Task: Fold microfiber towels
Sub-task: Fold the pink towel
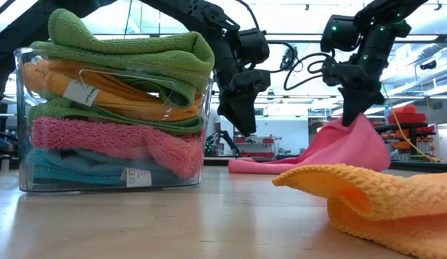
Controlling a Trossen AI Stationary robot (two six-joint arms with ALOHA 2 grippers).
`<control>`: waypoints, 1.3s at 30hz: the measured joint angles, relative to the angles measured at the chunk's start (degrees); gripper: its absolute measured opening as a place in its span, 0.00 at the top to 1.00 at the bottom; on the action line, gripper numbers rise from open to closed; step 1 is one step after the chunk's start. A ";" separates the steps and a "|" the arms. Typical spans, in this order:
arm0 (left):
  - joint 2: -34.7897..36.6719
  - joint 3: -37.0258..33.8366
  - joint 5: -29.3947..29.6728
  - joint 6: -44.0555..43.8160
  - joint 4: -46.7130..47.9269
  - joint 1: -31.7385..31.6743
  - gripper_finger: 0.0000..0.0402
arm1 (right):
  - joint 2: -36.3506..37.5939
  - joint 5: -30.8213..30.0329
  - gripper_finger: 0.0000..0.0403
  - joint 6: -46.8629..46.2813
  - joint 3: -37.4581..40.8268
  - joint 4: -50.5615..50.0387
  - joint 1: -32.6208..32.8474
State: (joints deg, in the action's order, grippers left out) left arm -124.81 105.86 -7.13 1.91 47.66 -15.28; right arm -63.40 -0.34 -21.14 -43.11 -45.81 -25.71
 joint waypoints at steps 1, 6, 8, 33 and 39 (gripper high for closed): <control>-0.03 0.18 0.00 0.00 0.23 -0.05 0.52 | 0.01 0.00 0.94 -0.68 0.13 0.03 -0.07; -0.06 0.25 0.00 0.00 0.38 -0.30 0.56 | 0.00 -0.64 0.94 -2.85 0.44 -2.59 -0.16; -0.07 0.25 0.00 0.10 0.24 -0.32 0.58 | 0.00 -1.48 0.94 -3.66 0.46 -3.49 -0.17; -0.14 0.25 -2.07 2.98 -6.37 -0.21 0.66 | 0.00 1.60 0.52 -0.35 -1.85 -2.14 -2.95; -0.37 0.25 -2.04 0.99 -10.65 0.02 0.68 | 0.00 7.18 0.53 -0.62 3.12 7.01 -1.64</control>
State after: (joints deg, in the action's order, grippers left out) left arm -125.18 106.11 -9.17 2.90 37.01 -15.26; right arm -63.40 6.84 -21.75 -39.99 -38.80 -27.35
